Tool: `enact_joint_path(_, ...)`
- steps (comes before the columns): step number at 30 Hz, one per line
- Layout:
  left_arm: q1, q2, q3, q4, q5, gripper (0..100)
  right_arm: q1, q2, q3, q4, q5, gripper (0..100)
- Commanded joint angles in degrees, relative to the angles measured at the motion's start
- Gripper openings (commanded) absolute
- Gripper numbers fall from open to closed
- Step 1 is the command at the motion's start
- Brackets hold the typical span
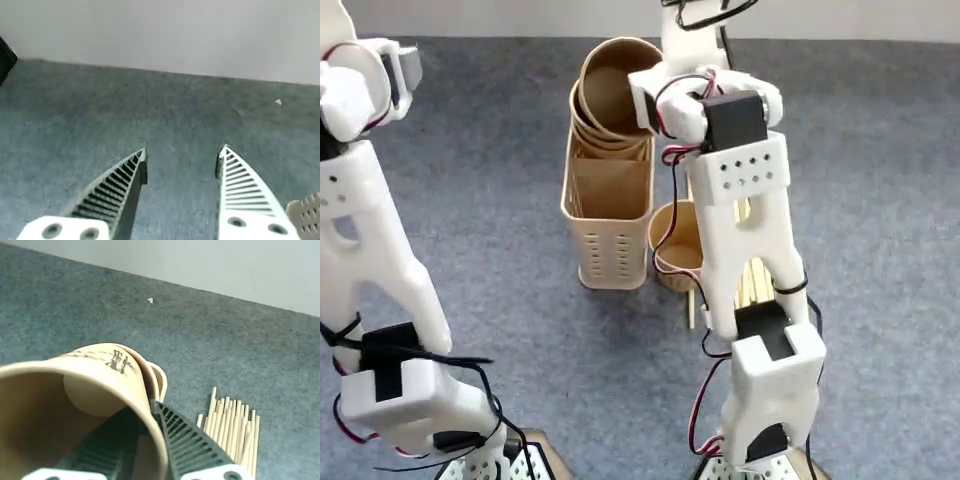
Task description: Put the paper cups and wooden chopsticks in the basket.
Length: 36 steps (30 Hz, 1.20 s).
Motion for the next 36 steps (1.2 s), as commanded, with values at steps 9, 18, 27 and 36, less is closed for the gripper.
enact_joint_path(9,-0.22,-0.22,6.02,-4.04,0.35,25,-0.31,-1.1,-0.84,-3.82,-2.55,26.6)
enact_joint_path(18,-0.22,-0.22,6.11,-3.78,0.35,25,-0.31,-1.54,-1.1,-6.37,-8.97,36.4)
enact_joint_path(27,-0.22,-0.22,6.11,-3.78,0.35,25,-1.27,1.27,3.82,-6.11,-8.62,36.4)
enact_joint_path(36,-0.48,-0.22,6.11,-3.78,0.35,25,-1.45,6.37,8.66,-4.97,-8.62,36.4)
